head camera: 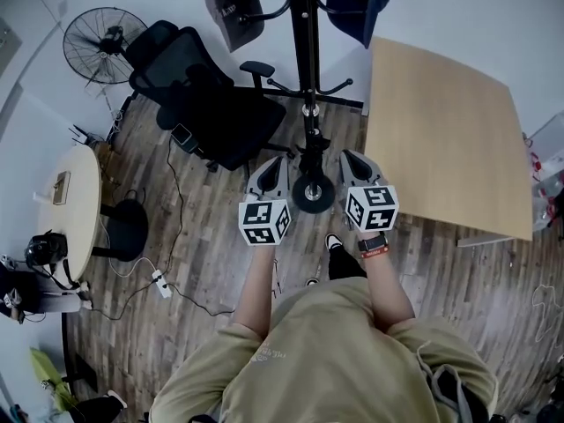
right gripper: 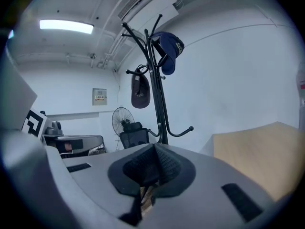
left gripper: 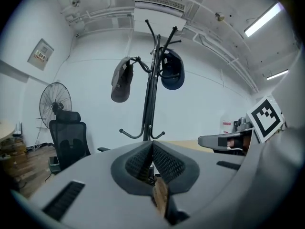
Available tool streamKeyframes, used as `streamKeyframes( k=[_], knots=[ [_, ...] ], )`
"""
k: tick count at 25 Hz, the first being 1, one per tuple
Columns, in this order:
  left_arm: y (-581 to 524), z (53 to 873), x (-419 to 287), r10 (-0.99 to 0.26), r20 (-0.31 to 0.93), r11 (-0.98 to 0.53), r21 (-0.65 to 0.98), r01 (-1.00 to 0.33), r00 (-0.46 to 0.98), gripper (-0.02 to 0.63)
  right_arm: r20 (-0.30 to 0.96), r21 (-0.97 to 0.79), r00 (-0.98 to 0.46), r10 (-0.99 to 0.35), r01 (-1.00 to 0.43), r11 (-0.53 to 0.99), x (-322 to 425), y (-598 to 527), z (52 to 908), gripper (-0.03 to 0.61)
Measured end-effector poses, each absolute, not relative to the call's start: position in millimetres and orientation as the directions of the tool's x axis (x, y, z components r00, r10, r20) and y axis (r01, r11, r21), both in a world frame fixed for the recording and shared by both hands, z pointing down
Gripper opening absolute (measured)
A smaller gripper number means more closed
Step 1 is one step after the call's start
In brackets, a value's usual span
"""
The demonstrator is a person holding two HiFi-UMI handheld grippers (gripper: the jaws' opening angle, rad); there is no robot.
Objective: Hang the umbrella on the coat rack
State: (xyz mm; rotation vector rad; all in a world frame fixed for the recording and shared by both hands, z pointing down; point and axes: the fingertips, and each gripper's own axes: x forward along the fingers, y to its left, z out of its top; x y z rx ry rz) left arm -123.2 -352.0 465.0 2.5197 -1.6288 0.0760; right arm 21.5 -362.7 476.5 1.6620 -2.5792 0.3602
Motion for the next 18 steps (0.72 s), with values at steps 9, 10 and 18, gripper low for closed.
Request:
streamKeyframes(
  k=[9, 10, 18],
  knots=[
    [-283, 462, -138, -0.908, 0.086, -0.403, 0.080, -0.912, 0.409, 0.025, 0.130, -0.128, -0.369, -0.920, -0.927, 0.354, 19, -290, 474, 0.015],
    [-279, 465, -139, -0.909, 0.089, -0.401, 0.083, -0.912, 0.408, 0.025, 0.129, -0.131, -0.368, -0.921, -0.927, 0.352, 19, -284, 476, 0.015],
    [-247, 483, -151, -0.908, 0.106, -0.393, 0.115, -0.913, 0.404, 0.025, 0.157, -0.146, -0.370, -0.916, -0.926, 0.349, 9, -251, 496, 0.015]
  ],
)
